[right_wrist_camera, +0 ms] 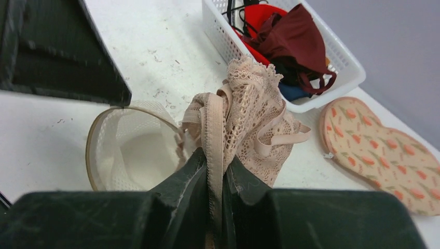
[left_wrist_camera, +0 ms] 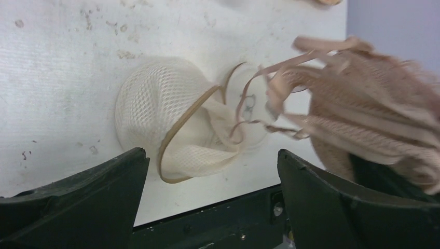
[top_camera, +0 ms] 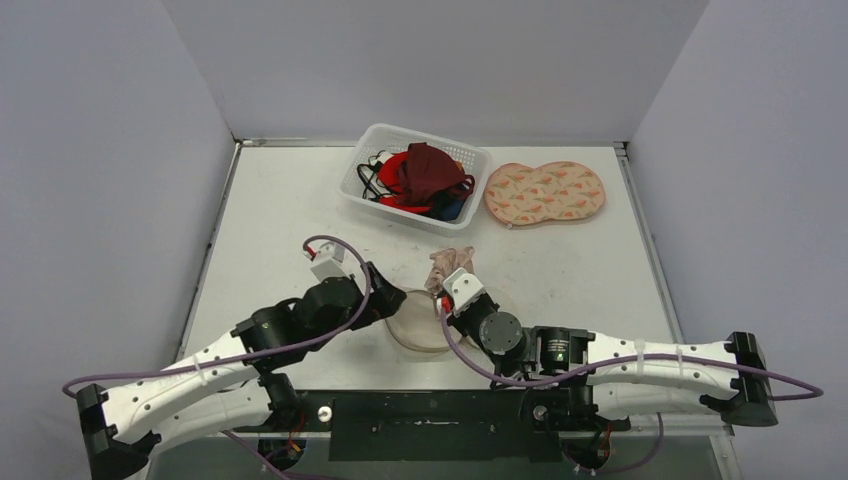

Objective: Unzip the laundry bag and remove the bra
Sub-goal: Pick up the bra from the laundry bag.

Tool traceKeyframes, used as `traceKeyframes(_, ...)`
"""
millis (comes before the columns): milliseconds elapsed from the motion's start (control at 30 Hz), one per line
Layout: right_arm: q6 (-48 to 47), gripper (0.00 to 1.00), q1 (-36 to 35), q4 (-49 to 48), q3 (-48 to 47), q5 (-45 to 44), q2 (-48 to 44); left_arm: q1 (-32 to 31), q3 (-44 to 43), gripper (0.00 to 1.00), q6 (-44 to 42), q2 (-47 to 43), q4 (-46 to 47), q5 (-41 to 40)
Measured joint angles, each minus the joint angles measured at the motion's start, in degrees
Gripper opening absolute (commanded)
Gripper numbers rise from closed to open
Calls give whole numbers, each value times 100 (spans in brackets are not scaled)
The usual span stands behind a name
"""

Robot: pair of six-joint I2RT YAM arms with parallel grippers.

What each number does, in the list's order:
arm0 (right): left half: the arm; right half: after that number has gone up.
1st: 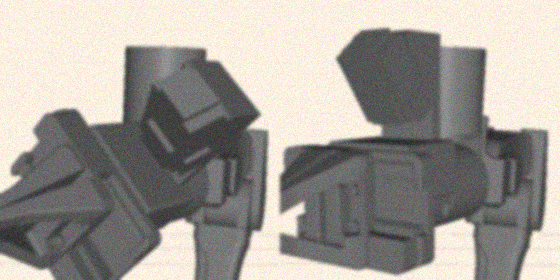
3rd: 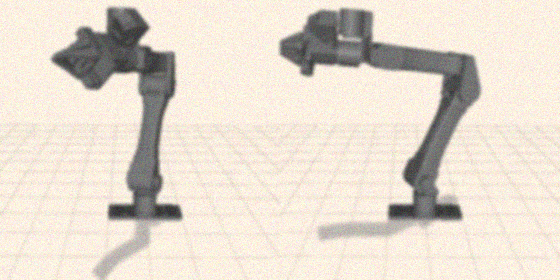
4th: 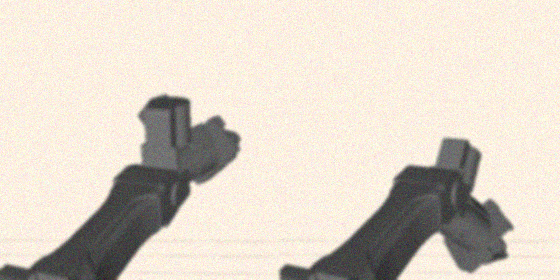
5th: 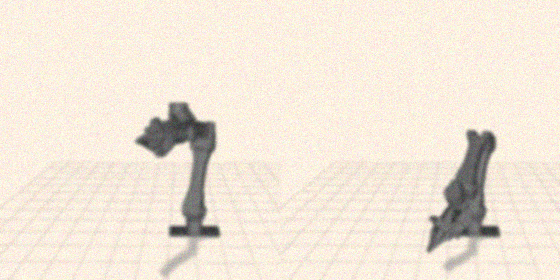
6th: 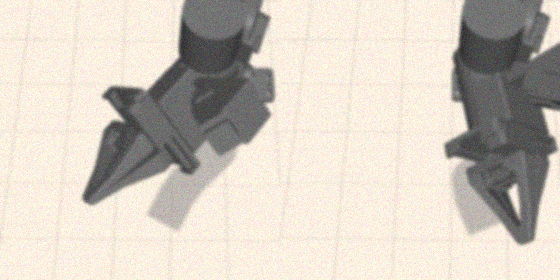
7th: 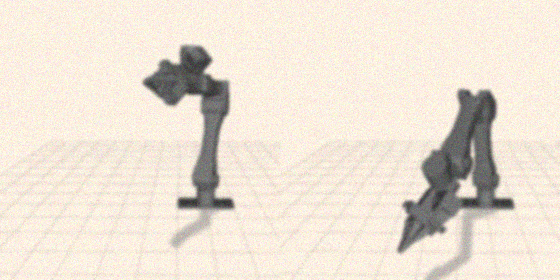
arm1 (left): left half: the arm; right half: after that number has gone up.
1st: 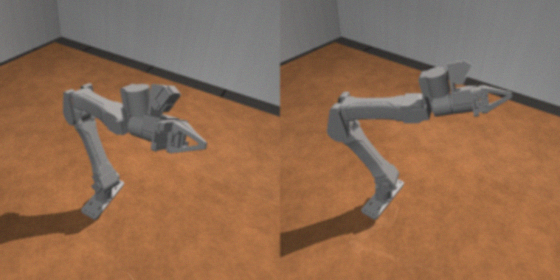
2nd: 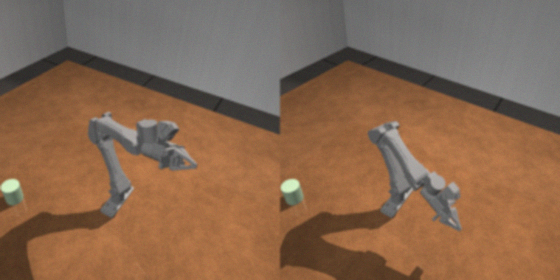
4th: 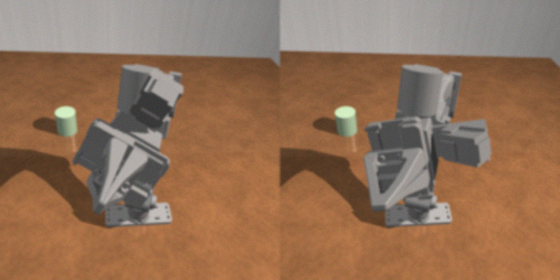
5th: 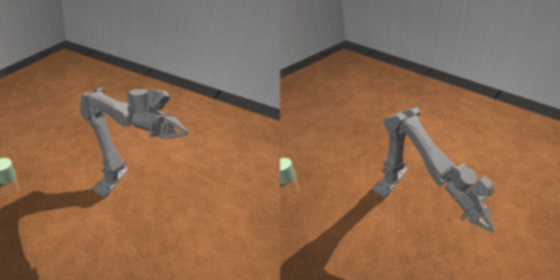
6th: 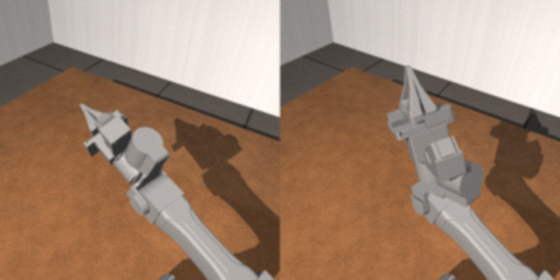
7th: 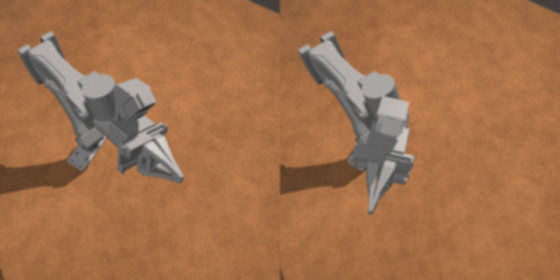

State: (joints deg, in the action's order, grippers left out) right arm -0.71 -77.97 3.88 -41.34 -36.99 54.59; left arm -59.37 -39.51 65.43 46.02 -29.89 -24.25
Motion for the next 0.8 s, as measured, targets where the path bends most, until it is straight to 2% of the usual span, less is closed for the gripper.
traceKeyframes(167,-1045,5,-531,-442,20,-634,114,195,-835,96,-149,-321,-424,31)
traceKeyframes(333,-2684,5,-1263,-1274,391,-1346,289,413,-1521,96,-358,-330,-525,352)
traceKeyframes(467,-4000,5,-1711,-1862,723,-1764,376,588,-1432,96,-562,-229,-166,1237)
traceKeyframes(667,-5952,5,-2361,-3174,1427,-2258,358,730,-850,96,-669,275,767,2844)
traceKeyframes(800,-6933,5,-2686,-3801,1856,-2374,358,815,-581,96,-682,354,1130,3534)
